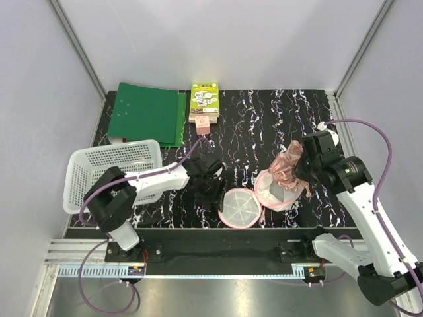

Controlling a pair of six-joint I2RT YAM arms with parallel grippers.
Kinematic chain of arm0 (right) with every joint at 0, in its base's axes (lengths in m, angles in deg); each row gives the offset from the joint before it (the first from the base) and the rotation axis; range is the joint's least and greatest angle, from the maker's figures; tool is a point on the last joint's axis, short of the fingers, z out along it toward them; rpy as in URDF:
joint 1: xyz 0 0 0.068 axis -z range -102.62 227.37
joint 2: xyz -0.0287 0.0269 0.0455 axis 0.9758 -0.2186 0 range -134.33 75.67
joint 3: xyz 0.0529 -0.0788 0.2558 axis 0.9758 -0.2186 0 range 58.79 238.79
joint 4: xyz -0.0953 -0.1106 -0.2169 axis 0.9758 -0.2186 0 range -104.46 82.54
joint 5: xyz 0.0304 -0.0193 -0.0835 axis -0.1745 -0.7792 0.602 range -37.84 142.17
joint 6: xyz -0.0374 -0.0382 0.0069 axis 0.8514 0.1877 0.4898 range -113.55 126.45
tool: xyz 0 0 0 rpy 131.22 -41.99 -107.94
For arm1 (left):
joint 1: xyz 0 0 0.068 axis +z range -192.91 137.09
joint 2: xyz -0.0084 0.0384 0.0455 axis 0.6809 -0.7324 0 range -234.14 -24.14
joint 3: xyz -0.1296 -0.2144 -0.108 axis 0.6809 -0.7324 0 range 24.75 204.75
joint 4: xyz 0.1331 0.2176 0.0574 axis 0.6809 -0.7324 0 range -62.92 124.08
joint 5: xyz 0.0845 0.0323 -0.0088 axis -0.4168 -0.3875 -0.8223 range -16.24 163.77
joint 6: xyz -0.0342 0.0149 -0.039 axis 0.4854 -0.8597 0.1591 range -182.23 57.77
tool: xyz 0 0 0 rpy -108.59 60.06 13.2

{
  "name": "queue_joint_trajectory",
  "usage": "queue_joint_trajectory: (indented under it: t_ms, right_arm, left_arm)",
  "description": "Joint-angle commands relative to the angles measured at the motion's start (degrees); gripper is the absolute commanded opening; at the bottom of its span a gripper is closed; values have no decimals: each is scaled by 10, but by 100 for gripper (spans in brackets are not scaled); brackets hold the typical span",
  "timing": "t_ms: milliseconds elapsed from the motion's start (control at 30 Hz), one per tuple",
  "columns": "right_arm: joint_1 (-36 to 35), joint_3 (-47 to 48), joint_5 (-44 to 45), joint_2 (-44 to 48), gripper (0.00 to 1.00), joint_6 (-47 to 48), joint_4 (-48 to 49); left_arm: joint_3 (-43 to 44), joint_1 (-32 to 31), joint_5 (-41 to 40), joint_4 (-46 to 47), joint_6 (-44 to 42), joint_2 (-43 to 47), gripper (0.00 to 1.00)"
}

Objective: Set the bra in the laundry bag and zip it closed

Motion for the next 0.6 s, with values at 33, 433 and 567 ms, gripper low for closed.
queue_joint_trajectory:
  t_ms: [33, 433, 567]
  right_arm:
    - [1, 7, 22, -4, 0, -7, 1]
    - [2, 12, -32, -108, 0, -8, -84]
    - [2, 8, -54, -134, 0, 34, -77]
  left_arm:
    - [-2, -11, -7, 34, 16, -35, 58]
    - [30, 9, -66, 28, -10, -55, 0]
    - [61, 10, -106, -38, -42, -3, 0]
